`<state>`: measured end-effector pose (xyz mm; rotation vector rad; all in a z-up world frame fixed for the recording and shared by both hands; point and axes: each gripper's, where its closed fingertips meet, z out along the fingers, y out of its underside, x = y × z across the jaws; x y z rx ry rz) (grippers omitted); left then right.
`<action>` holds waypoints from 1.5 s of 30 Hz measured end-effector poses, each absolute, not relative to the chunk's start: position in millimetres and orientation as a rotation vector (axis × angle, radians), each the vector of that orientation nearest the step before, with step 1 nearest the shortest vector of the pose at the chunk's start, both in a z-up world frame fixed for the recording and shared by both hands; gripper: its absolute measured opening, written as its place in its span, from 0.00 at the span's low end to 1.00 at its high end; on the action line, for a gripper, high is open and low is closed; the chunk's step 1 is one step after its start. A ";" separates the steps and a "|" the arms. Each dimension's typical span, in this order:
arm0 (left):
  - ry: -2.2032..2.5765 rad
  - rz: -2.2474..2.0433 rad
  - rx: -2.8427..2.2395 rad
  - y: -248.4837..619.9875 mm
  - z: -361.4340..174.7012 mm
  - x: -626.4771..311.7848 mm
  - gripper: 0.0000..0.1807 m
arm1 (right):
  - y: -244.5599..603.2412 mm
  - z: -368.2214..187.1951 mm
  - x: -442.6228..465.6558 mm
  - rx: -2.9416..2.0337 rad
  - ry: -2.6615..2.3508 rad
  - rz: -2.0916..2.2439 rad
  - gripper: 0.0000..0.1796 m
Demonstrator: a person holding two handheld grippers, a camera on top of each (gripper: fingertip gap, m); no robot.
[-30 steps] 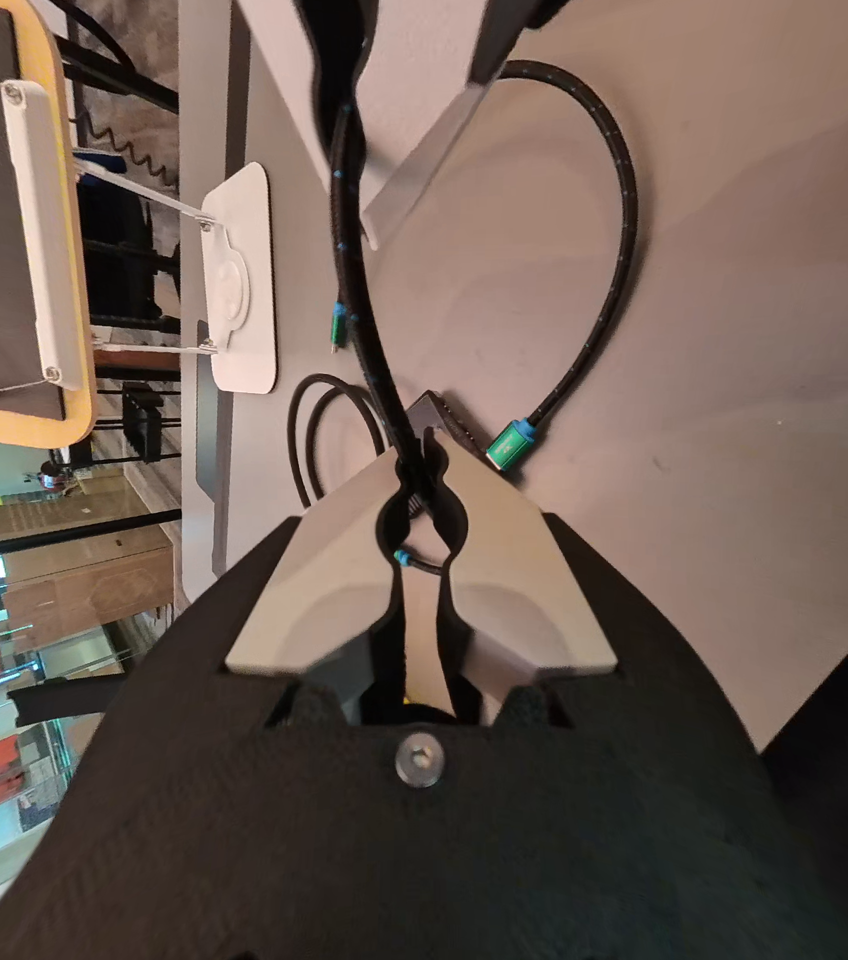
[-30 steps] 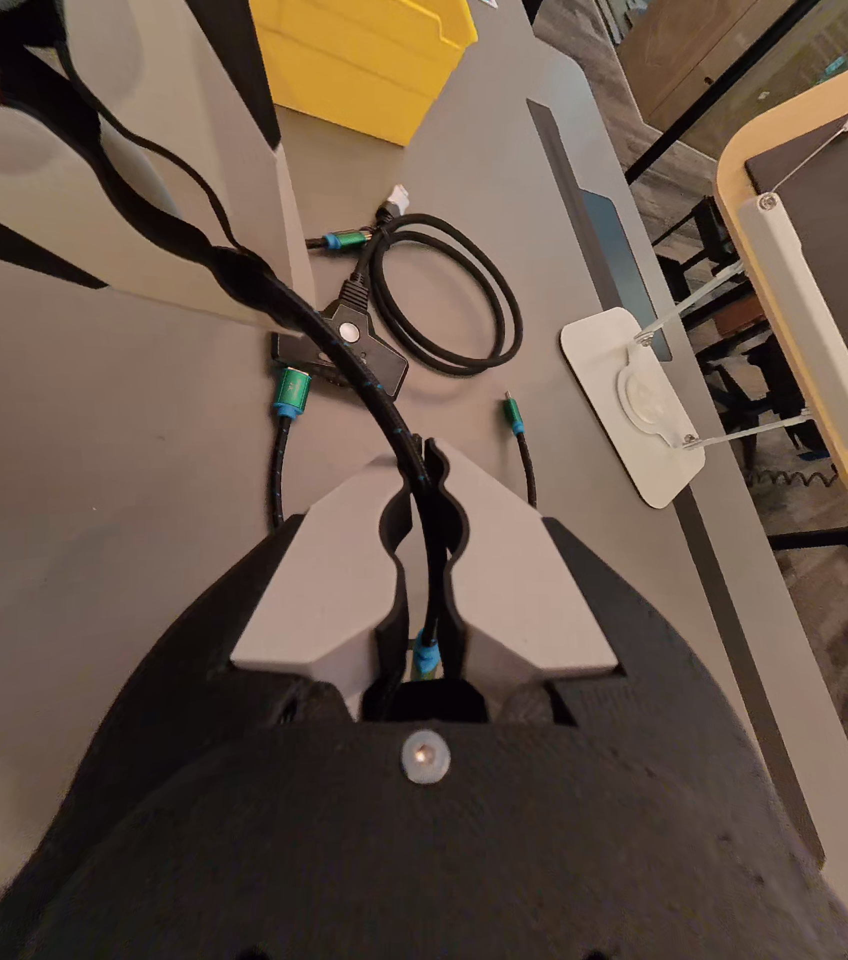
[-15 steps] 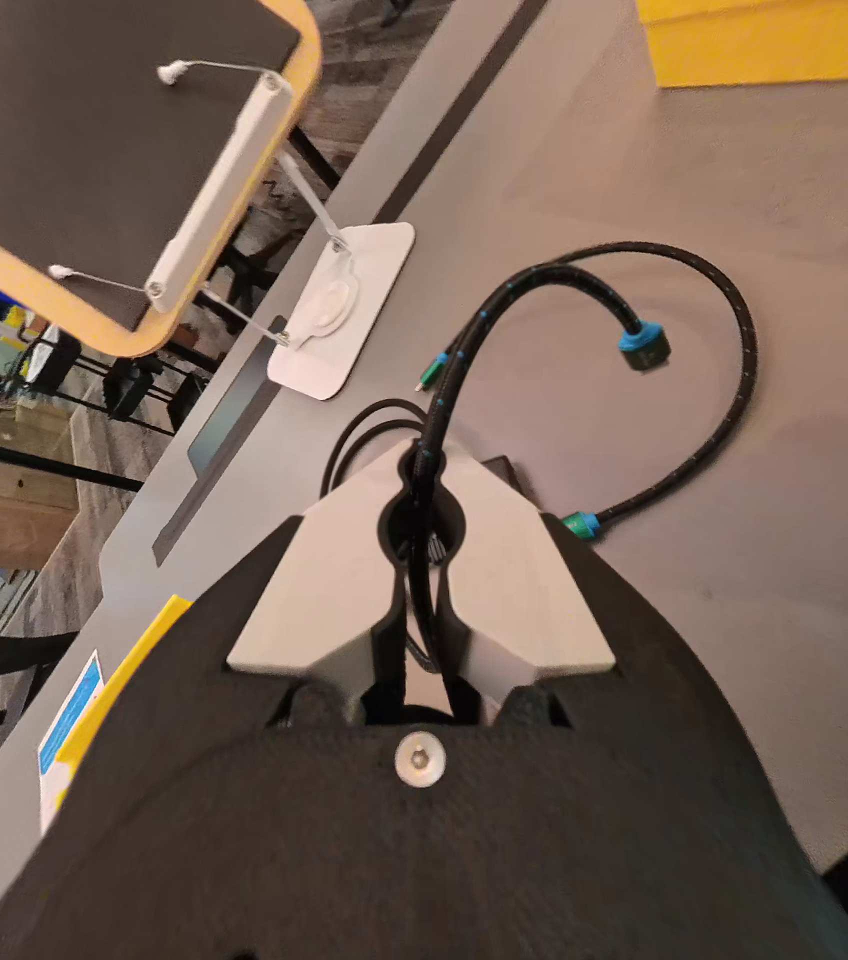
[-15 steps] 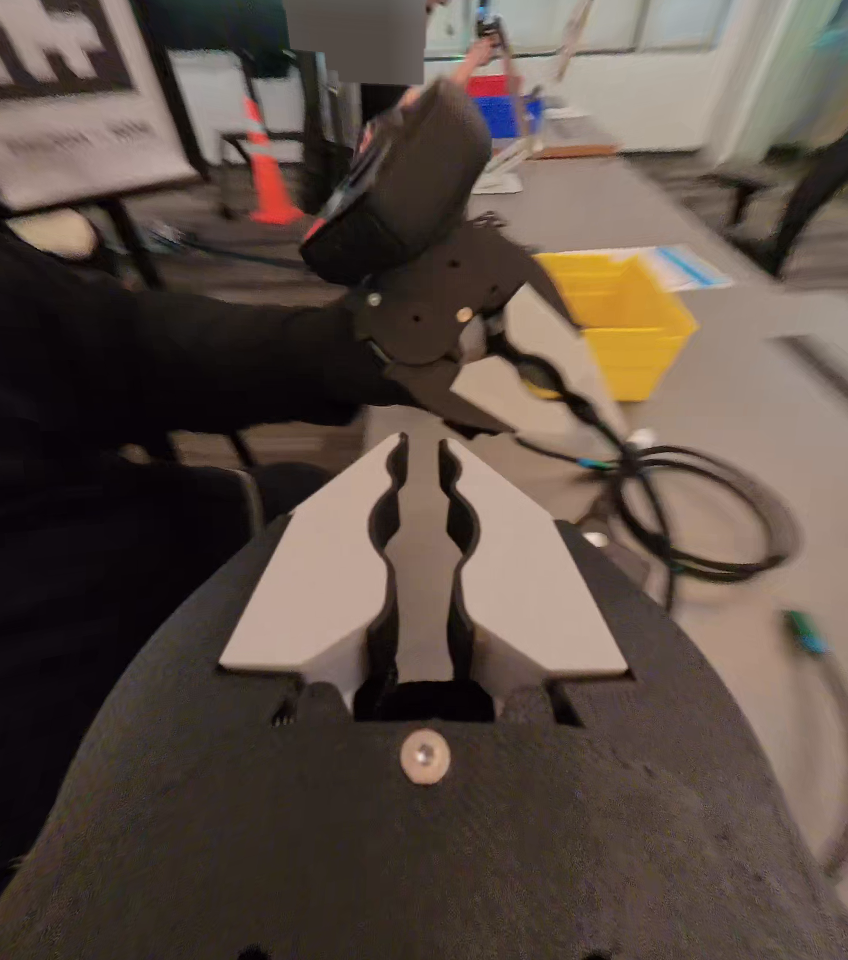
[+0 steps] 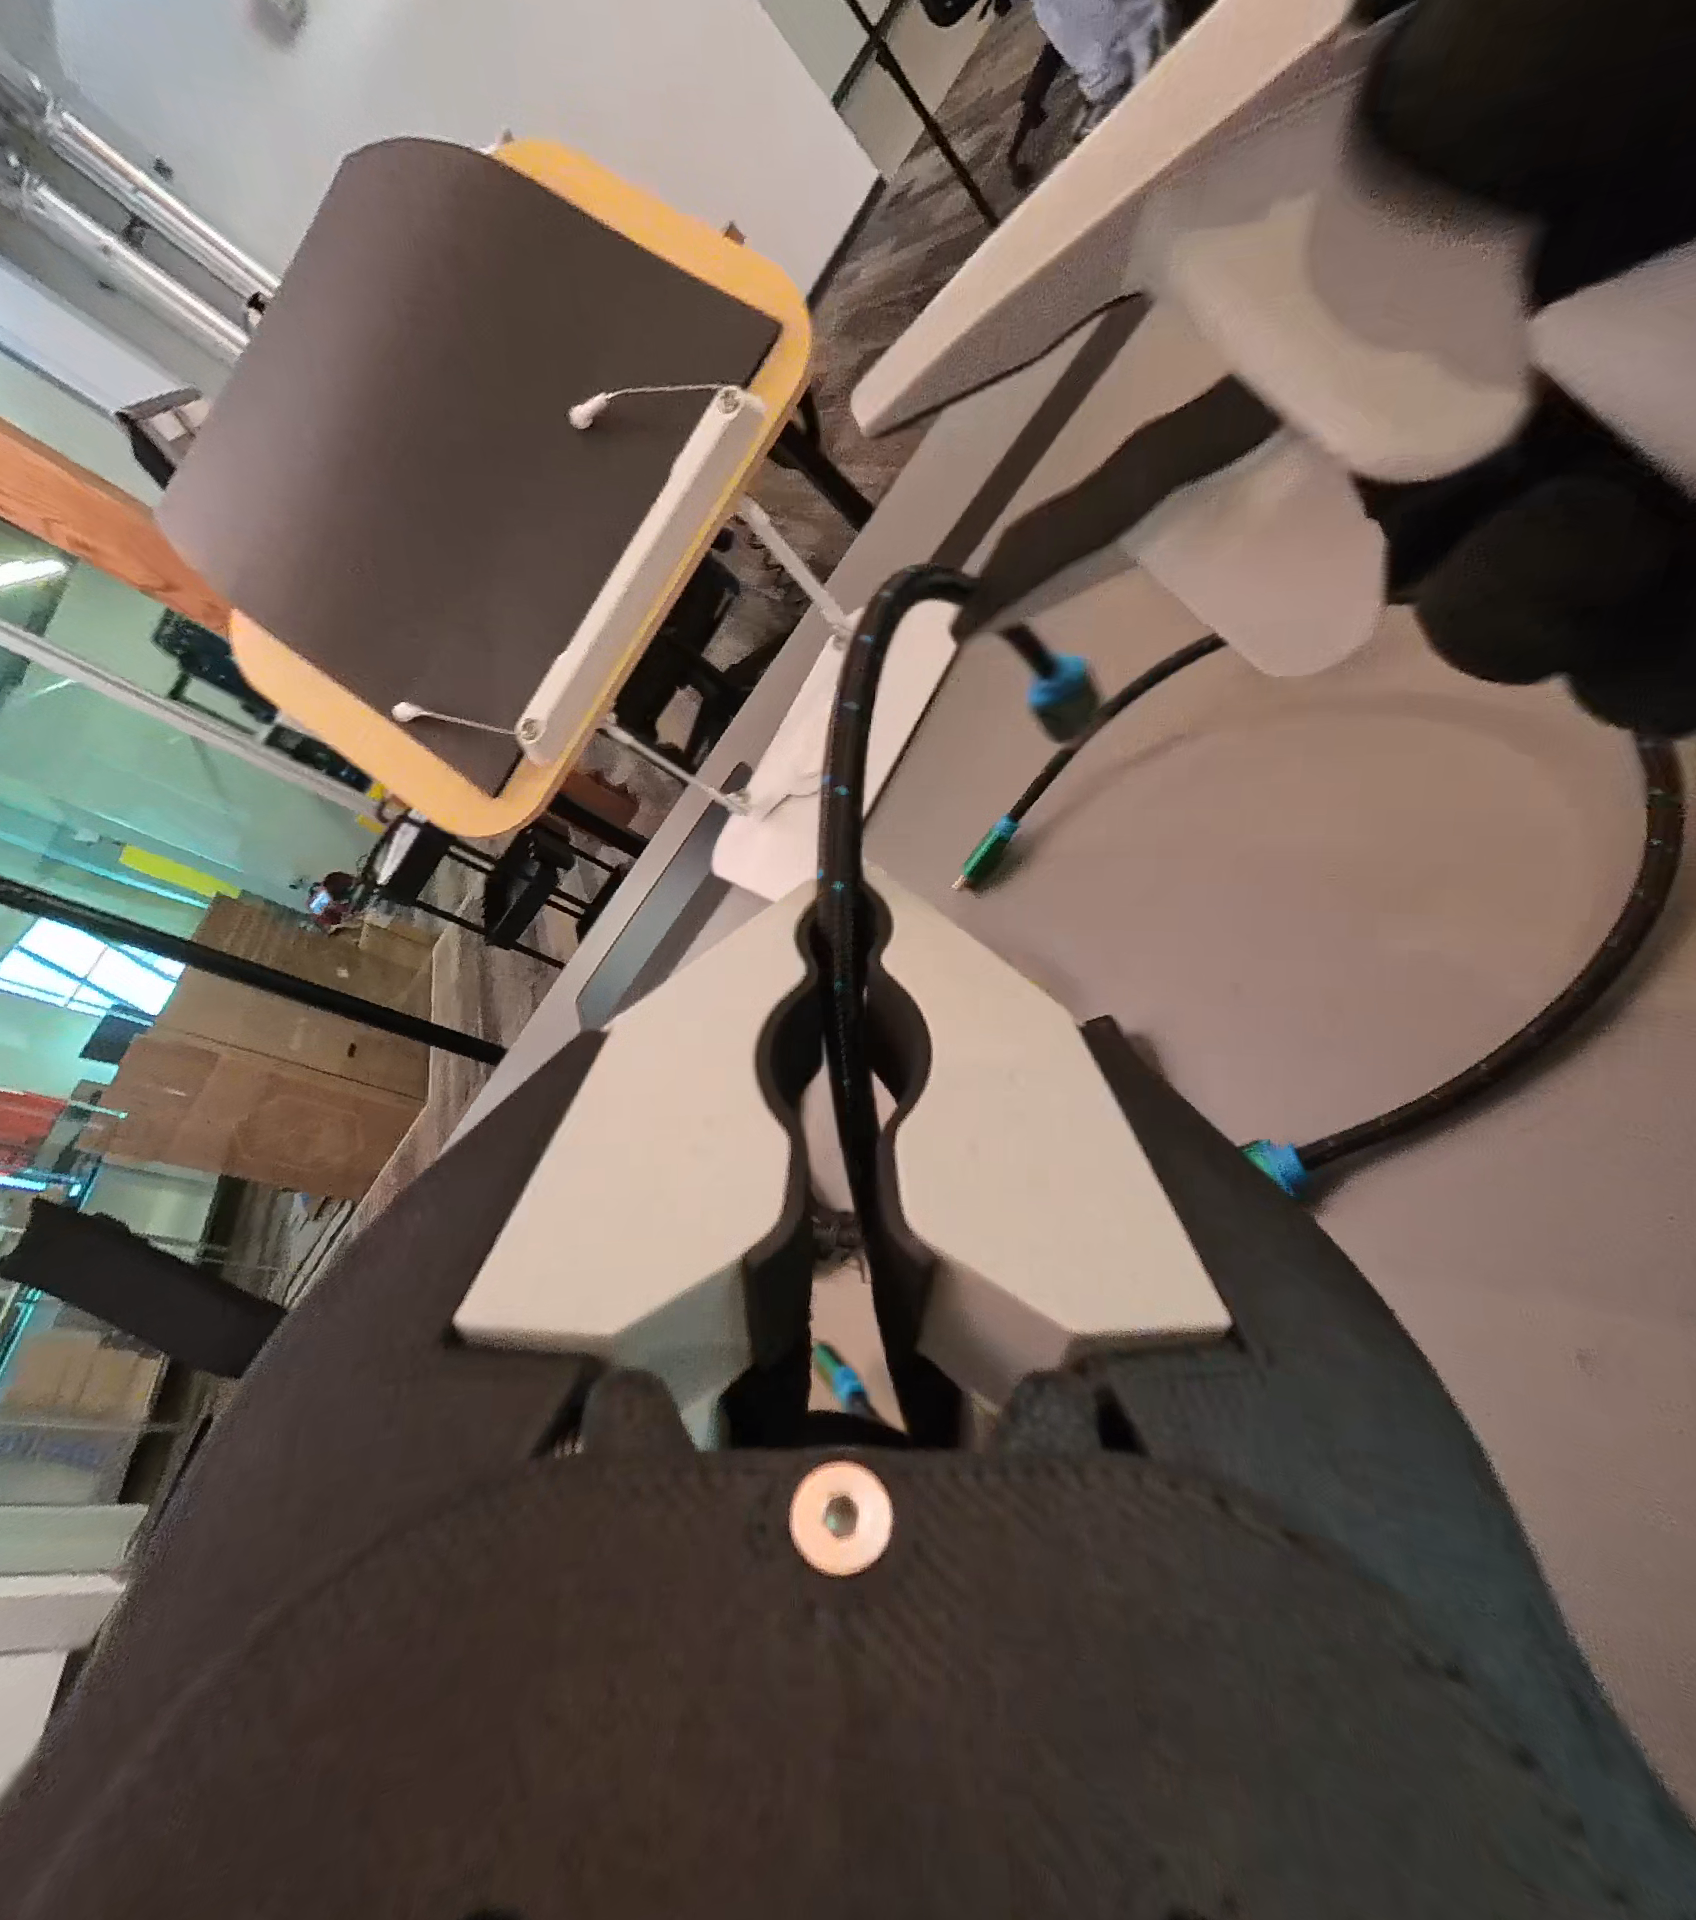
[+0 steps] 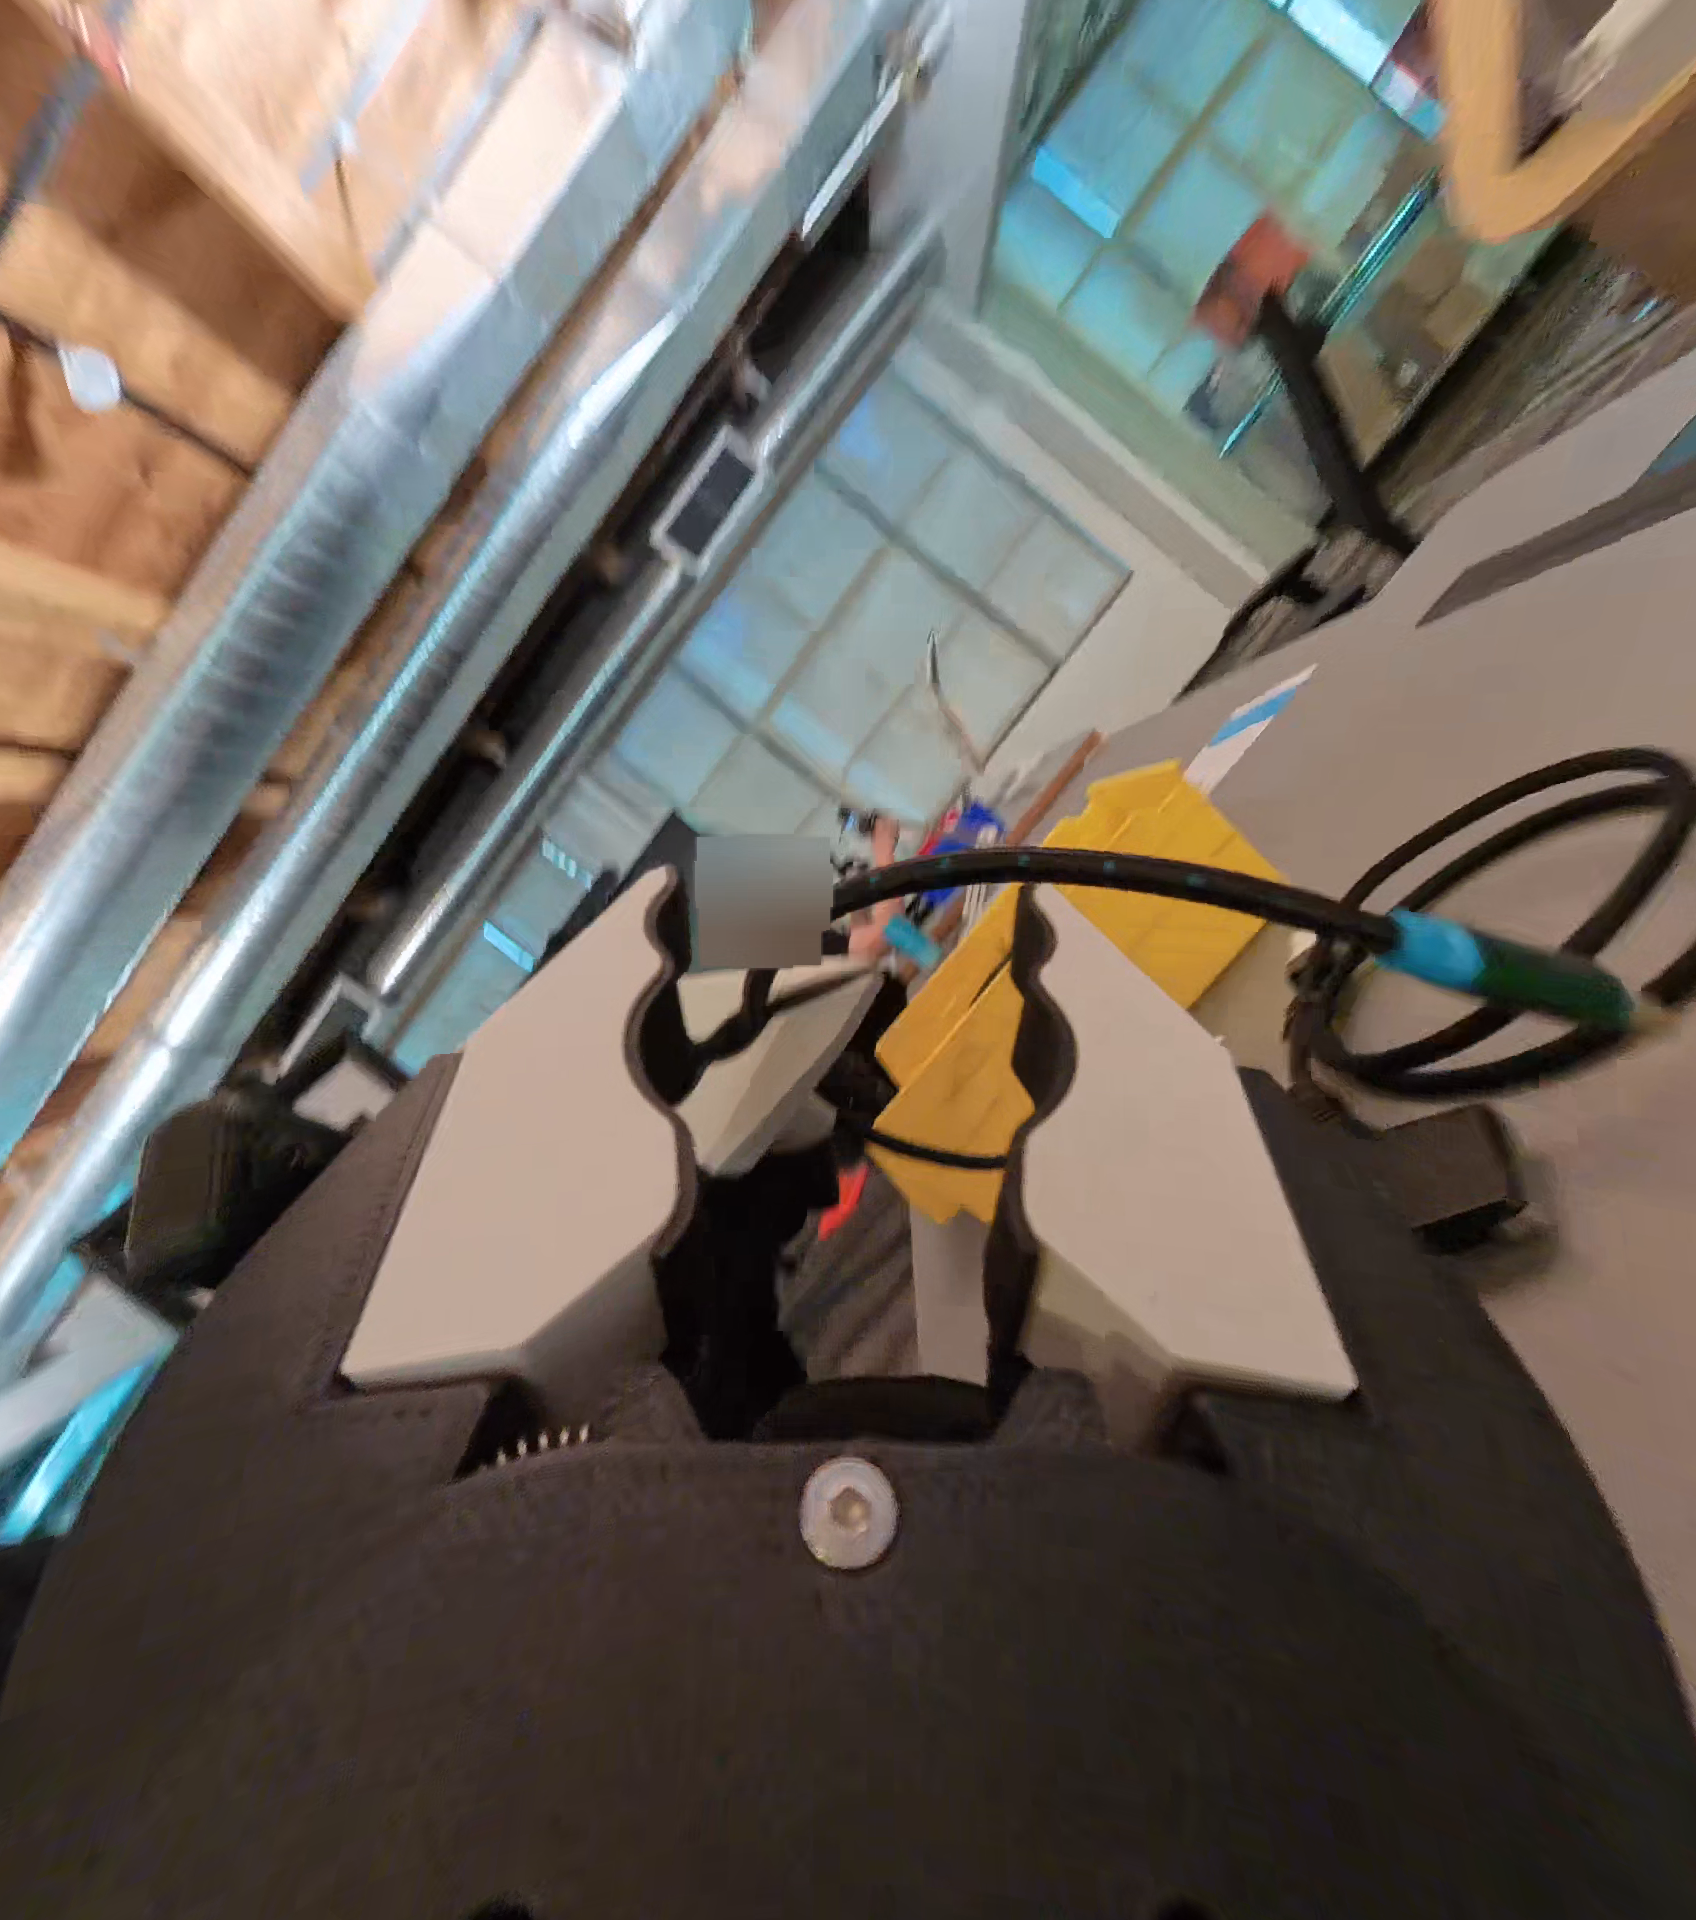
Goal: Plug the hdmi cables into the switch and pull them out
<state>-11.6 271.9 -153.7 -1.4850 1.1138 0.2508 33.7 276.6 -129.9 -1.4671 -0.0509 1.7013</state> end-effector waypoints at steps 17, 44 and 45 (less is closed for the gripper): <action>1.092 0.243 -1.480 276.7 -160.1 -13.2 0.00 | 249.0 -110.9 41.5 -1.393 -0.392 1.669 0.12; 1.421 0.302 -1.569 260.8 -220.7 11.8 0.00 | 281.0 -173.4 46.4 -1.702 -0.644 0.812 0.08; 1.440 0.320 -1.577 261.5 -223.7 11.4 0.00 | 281.4 -176.7 47.5 -1.717 -0.681 0.734 0.08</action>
